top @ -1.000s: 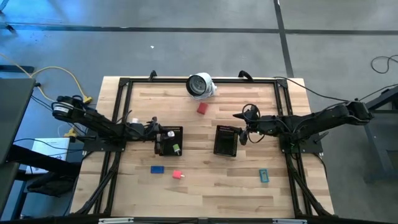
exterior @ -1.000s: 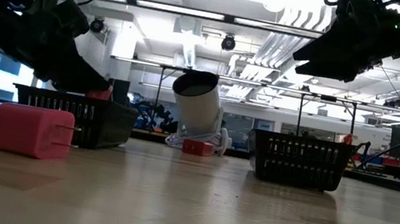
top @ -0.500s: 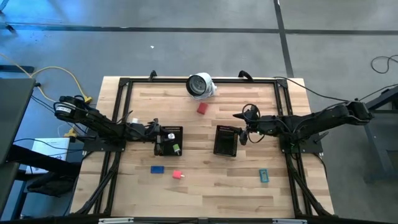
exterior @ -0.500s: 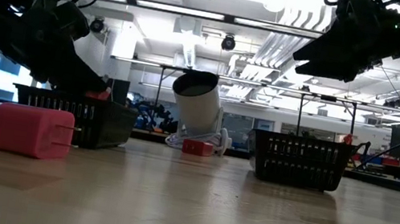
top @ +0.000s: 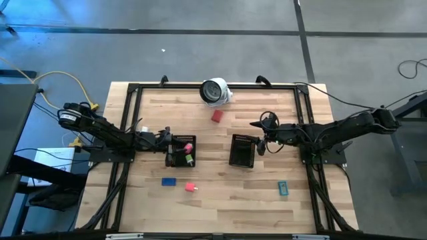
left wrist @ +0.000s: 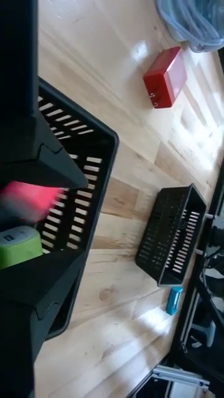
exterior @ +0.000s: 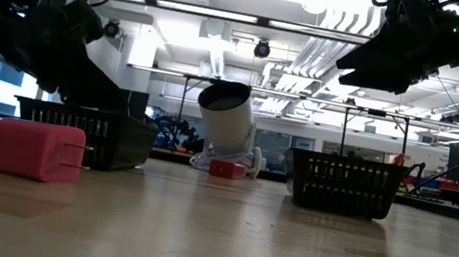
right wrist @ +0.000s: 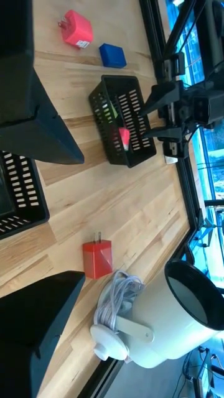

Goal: Pick & Place Office items
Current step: Put the pink white charger adapter into the left black bin, then put the white charger adapter into the left black bin

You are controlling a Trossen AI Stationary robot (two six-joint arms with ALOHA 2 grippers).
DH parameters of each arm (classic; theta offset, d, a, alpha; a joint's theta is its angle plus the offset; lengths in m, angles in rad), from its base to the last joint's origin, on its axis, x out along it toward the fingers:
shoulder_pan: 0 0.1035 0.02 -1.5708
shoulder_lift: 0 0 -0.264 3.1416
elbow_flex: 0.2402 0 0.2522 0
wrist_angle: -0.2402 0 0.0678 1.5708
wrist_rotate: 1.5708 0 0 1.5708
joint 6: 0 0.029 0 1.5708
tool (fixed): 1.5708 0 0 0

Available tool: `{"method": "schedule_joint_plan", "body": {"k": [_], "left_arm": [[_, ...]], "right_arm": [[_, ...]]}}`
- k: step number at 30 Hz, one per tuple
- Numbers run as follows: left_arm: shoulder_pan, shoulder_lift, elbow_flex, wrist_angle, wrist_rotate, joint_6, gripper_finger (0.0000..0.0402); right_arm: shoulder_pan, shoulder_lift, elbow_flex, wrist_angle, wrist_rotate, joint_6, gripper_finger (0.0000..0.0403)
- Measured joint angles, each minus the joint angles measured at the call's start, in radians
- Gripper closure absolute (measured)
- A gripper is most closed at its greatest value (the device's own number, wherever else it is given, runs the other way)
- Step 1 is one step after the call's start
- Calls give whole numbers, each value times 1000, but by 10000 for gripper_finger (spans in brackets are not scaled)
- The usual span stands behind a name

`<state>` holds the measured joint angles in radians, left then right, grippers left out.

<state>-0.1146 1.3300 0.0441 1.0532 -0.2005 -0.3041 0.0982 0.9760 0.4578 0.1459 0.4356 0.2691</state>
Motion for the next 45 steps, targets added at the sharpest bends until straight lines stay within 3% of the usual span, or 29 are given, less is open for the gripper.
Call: {"method": "schedule_joint_plan", "body": {"k": [8,18,25,28,38,42,45], "left_arm": [[0,0,0,22,-1,18,235],[0,-13,0,243,11,153,225],[0,-203,0,251,-35,327,216],[0,-330,1,135,-48,349,215],[0,-775,28,-520,-164,303,215],[0,-884,79,-737,-184,274,215],[0,-904,100,-809,-187,261,215]], "right_arm": [[0,0,0,0,0,0,121],[0,0,0,0,-1,0,121],[0,0,0,-16,-1,0,121],[0,0,0,-21,-1,4,121],[0,0,0,-28,-1,6,121],[0,0,0,-27,-1,7,121],[0,0,0,-27,-1,7,121]]}}
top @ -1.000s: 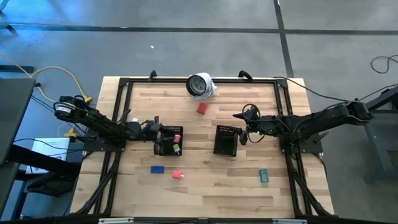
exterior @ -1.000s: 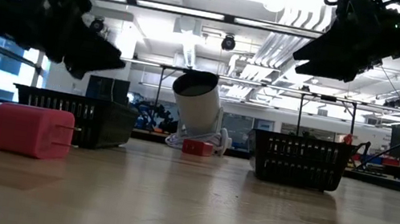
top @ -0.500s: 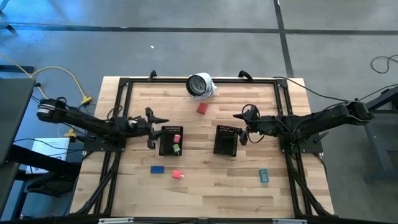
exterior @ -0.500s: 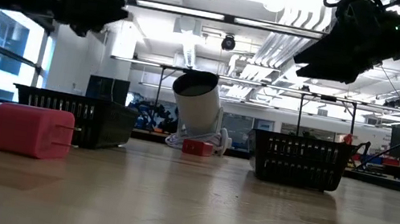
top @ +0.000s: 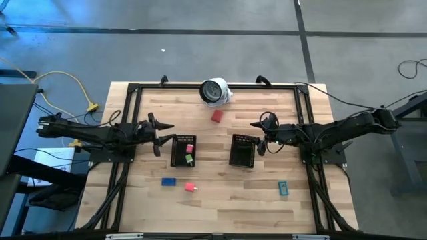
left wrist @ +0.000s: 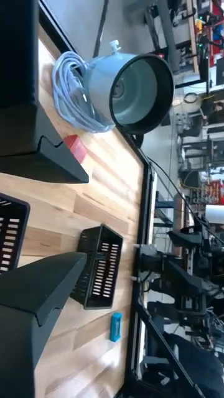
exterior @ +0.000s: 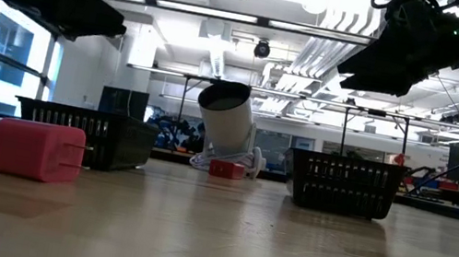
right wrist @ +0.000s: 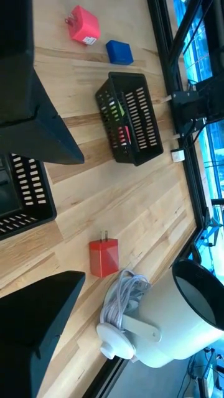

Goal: Pick & Place Office items
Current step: Put the white charger adapter into the left black bin

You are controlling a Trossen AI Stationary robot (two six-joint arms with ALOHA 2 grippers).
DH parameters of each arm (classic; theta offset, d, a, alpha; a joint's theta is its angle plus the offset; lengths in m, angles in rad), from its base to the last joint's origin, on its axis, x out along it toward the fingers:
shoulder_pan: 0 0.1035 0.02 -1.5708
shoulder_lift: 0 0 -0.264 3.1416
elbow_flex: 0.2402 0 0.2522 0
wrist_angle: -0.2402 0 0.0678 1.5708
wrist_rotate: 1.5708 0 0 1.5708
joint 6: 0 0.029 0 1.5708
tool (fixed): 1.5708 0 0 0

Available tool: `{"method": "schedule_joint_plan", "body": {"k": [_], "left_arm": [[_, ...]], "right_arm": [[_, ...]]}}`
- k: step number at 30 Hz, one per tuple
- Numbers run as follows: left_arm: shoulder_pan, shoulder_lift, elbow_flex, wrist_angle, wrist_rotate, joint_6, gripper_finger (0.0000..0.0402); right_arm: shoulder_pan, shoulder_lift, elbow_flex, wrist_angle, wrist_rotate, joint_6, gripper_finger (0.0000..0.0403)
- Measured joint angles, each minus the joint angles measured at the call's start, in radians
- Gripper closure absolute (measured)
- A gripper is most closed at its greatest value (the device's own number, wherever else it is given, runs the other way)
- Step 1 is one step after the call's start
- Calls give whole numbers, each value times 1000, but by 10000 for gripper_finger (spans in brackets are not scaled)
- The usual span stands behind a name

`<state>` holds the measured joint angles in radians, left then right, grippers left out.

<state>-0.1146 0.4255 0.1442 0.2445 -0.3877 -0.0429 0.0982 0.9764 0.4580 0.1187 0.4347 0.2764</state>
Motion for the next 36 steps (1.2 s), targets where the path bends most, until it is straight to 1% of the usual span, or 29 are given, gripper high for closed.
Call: {"method": "schedule_joint_plan", "body": {"k": [3,7,10,13,16,19,22,26,28,33,36], "left_arm": [[0,2,5,-18,-26,0,215],[0,2,21,-59,-127,-21,215],[-5,3,69,-141,-204,-57,215],[-30,13,160,-267,-302,-84,215],[-71,45,278,-409,-416,-109,215],[-113,103,408,-566,-541,-152,215],[-138,178,540,-736,-611,-227,215],[-128,289,704,-990,-613,-385,215],[-105,343,778,-1126,-592,-474,215],[10,463,922,-1449,-451,-686,215],[99,524,971,-1627,-347,-787,215]], "right_arm": [[0,0,0,1,0,0,121],[0,0,0,-5,0,14,121],[0,0,0,-13,-12,15,121],[0,0,0,-13,-19,15,121],[0,0,0,-13,-19,15,121],[0,0,0,-14,-19,15,121],[0,0,0,-14,-21,15,121],[0,0,0,-16,-44,15,121],[0,0,0,-16,-56,15,121],[0,0,0,-15,-76,13,121],[0,0,0,-15,-76,10,121]]}}
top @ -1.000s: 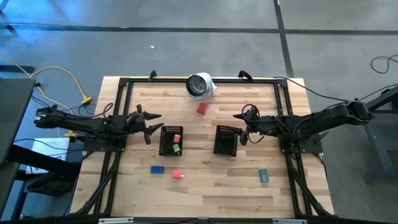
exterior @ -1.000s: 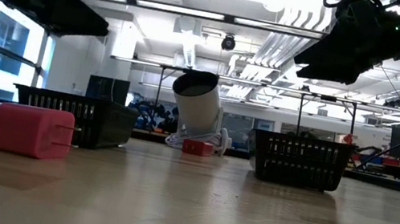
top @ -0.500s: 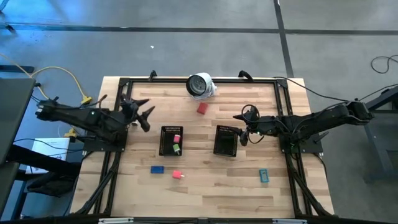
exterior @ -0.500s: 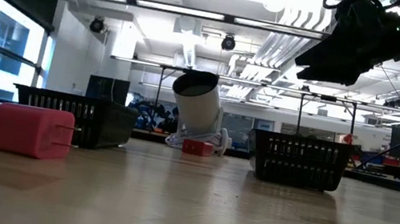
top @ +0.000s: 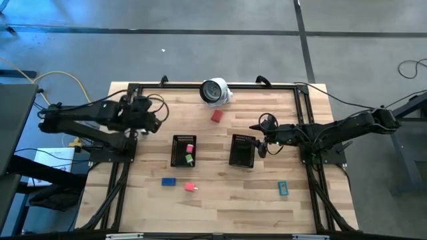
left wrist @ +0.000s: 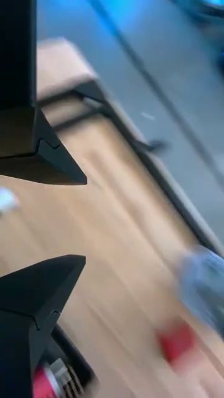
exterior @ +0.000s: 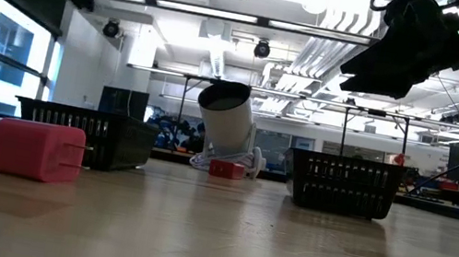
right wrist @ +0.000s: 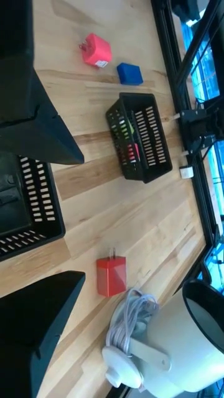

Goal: Pick & Place Office items
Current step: Put the white charger adapter into the left black bin

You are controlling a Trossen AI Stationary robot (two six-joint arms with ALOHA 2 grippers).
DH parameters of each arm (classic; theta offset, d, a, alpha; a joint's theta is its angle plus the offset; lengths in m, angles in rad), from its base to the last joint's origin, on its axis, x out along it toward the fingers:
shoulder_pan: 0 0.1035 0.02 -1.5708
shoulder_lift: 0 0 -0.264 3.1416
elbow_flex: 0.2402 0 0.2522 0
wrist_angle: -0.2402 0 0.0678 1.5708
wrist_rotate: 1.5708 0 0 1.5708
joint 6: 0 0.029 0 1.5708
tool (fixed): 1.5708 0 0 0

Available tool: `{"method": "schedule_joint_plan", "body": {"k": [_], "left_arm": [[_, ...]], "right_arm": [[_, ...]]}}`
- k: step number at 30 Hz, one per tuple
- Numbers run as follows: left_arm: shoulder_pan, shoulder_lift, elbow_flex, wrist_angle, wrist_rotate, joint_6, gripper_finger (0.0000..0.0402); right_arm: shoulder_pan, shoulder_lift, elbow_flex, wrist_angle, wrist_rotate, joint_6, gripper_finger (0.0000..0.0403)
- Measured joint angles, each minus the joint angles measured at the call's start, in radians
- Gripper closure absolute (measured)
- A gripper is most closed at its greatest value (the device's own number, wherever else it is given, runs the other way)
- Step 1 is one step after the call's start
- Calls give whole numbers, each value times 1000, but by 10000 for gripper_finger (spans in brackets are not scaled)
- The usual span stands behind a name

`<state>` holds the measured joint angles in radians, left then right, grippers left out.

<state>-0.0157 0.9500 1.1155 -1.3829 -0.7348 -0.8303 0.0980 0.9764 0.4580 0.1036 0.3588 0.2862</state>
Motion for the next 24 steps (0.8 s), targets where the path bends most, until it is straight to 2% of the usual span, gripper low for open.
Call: {"method": "schedule_joint_plan", "body": {"k": [5,10,17,24], "left_arm": [[127,70,12,-127,102,-49,215],[218,101,12,-128,198,-61,215],[335,111,12,-129,392,-83,215],[390,111,-1,-129,430,-121,215]], "right_arm": [[0,0,0,0,0,-15,121],[0,6,0,1,-13,-22,121],[0,26,0,-1,-49,-26,121],[0,48,0,4,-50,-26,121]]}}
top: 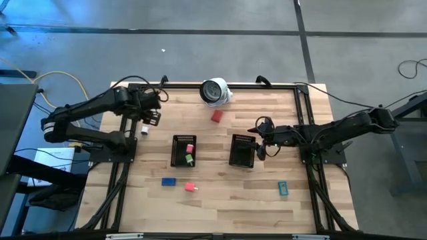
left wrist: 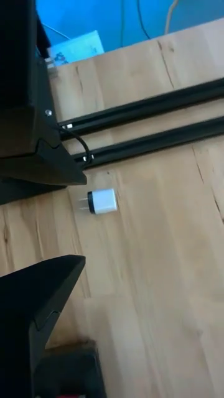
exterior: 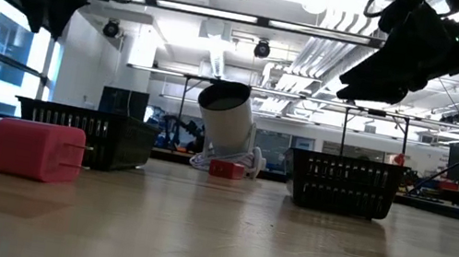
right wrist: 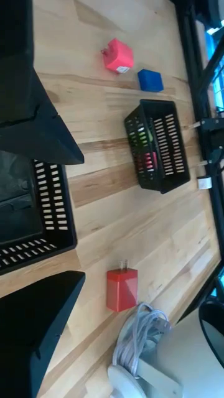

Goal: Pick & Place Office items
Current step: Put the white charger adapter into the left black bin

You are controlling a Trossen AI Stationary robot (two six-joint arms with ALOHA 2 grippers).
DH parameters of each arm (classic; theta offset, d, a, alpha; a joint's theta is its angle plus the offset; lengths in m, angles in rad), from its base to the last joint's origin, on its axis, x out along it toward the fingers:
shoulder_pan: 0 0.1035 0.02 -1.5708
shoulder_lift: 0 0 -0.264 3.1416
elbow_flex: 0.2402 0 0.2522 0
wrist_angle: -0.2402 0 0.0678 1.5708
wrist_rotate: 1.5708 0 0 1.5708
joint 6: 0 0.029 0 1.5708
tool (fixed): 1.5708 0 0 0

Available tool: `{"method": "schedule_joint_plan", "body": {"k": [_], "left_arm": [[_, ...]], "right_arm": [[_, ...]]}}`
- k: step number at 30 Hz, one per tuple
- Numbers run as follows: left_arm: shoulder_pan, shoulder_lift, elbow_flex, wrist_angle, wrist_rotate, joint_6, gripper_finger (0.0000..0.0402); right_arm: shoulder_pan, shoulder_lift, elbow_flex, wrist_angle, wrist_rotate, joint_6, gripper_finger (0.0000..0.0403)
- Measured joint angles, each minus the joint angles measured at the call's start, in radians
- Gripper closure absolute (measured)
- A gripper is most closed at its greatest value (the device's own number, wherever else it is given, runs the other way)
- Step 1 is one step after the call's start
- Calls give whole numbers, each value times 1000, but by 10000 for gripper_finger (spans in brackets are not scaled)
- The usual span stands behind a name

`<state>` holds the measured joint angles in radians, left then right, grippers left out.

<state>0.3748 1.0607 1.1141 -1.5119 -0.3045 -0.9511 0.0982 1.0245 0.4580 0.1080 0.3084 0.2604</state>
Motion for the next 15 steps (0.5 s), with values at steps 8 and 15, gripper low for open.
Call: {"method": "schedule_joint_plan", "body": {"k": [8,15], "left_arm": [[18,0,-104,6,56,-21,215],[16,0,-188,85,93,-42,215]], "right_arm": [[0,-1,0,29,-23,-5,121],[0,-1,0,31,-26,-17,121]]}}
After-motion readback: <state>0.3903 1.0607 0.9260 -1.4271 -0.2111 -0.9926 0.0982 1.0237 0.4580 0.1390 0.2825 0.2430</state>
